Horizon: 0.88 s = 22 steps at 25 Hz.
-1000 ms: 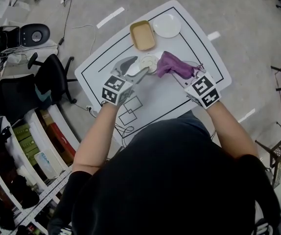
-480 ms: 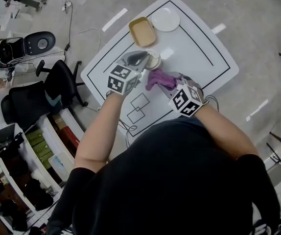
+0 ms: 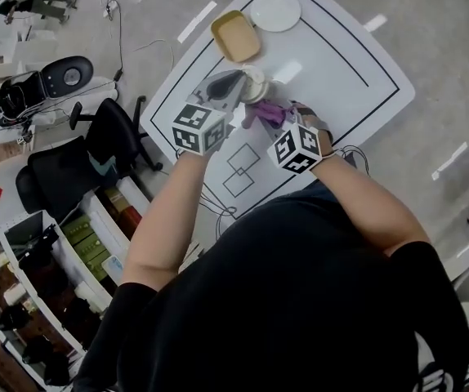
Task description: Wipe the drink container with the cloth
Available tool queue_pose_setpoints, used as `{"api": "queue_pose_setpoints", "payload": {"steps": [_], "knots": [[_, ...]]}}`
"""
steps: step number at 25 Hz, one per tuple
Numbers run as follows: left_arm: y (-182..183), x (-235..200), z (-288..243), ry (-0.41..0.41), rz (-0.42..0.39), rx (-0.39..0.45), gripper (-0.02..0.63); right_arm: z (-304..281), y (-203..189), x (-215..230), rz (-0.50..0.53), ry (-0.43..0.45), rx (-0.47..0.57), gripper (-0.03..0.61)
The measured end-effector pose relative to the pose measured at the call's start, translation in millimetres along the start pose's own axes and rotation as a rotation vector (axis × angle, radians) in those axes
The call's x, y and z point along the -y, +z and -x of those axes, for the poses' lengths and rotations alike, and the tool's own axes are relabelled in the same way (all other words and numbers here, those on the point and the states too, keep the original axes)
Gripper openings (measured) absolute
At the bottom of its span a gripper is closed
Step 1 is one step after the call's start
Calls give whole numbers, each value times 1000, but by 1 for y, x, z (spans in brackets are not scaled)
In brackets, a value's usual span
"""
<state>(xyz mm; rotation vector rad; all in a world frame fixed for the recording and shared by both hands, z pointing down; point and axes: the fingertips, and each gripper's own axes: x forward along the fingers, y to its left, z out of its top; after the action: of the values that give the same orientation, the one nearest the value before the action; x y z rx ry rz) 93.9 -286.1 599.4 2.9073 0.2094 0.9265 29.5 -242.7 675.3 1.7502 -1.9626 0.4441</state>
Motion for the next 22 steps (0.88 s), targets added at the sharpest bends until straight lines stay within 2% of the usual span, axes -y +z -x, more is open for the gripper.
{"api": "queue_pose_setpoints", "payload": {"steps": [9, 14, 22], "knots": [[-2, 0, -1, 6, 1, 42, 38, -43, -64, -2, -58, -7, -146, 78], [-3, 1, -2, 10, -2, 51, 38, -51, -78, 0, -84, -14, -183, 78], [0, 4, 7, 22, -21, 69, 37, 7, -79, -19, -77, 57, -204, 80]]}}
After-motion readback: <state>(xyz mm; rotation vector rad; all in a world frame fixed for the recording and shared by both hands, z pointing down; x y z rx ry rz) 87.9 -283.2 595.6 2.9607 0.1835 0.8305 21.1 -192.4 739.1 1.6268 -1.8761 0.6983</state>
